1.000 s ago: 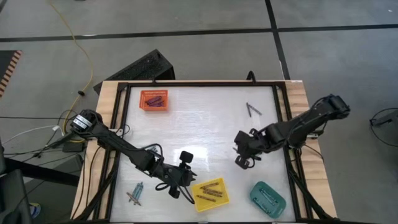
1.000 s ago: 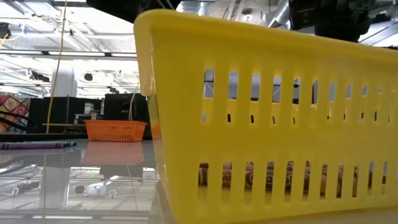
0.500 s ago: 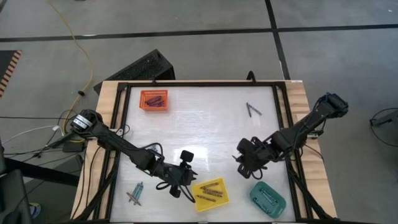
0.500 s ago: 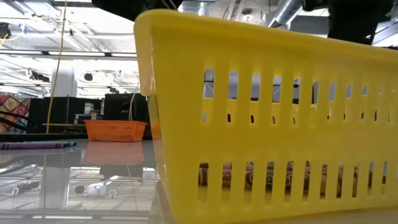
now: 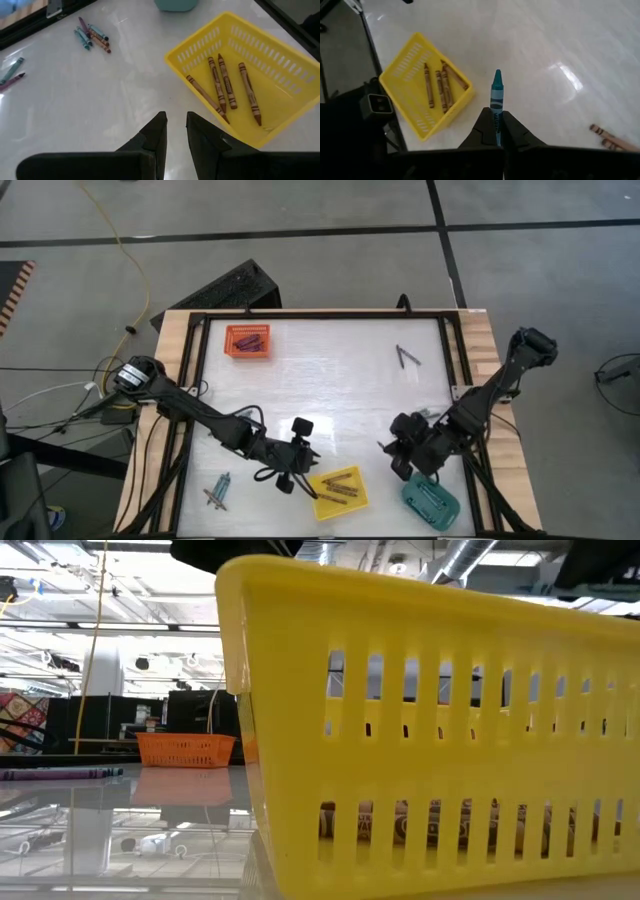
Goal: Sort crayons
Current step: Put the green crayon into the green bin
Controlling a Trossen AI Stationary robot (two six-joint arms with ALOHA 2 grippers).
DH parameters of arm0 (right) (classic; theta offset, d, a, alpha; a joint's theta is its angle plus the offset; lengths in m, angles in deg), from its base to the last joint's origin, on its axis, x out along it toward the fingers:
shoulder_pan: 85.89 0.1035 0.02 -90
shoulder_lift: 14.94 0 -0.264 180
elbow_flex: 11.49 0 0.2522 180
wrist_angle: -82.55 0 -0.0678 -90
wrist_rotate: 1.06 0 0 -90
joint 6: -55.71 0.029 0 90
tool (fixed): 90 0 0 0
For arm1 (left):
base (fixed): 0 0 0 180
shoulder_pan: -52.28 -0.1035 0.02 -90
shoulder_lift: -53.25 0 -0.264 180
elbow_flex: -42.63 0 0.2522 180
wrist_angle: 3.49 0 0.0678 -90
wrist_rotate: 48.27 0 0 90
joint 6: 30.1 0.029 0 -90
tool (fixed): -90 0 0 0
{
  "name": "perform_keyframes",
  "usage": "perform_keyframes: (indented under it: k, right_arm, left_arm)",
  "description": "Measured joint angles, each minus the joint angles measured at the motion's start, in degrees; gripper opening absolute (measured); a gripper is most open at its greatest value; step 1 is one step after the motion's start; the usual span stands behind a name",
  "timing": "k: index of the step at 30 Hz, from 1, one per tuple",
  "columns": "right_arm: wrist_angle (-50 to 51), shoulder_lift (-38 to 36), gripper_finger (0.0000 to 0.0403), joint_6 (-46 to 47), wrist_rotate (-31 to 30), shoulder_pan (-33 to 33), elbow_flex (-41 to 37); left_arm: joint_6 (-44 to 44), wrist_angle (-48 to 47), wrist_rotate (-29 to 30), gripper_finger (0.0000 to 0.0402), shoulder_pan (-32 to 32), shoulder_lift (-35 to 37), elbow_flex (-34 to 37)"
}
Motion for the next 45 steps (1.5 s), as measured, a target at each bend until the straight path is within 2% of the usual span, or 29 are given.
perform_keyframes:
  k: [7, 13, 23, 29, 45]
  right_arm:
    - [-4.47, 3.47, 0.0000, 1.30, -0.73, 2.54, 0.37]
    - [-3.52, 10.02, 0.0000, 1.28, 1.62, 3.87, 5.67]
    - [9.65, 19.67, 0.0000, 4.55, 1.91, 7.15, 19.96]
    - [15.29, 23.38, 0.0000, 12.15, 1.96, 10.27, 23.92]
    - [21.70, 28.53, 0.0000, 38.16, 2.26, 21.72, 24.35]
  left_arm:
    - [0.23, 0.37, -1.24, 0.0064, -0.30, 0.00, 0.00]
    - [0.47, 0.72, -1.29, 0.0064, -0.79, 0.00, 0.00]
    - [0.91, 1.14, -1.31, 0.0064, -1.12, 0.00, 0.00]
    - [3.18, 2.69, -1.73, 0.0064, -2.26, 0.00, 0.00]
    - [6.86, 11.76, -14.62, 0.0064, -9.63, -0.95, -0.06]
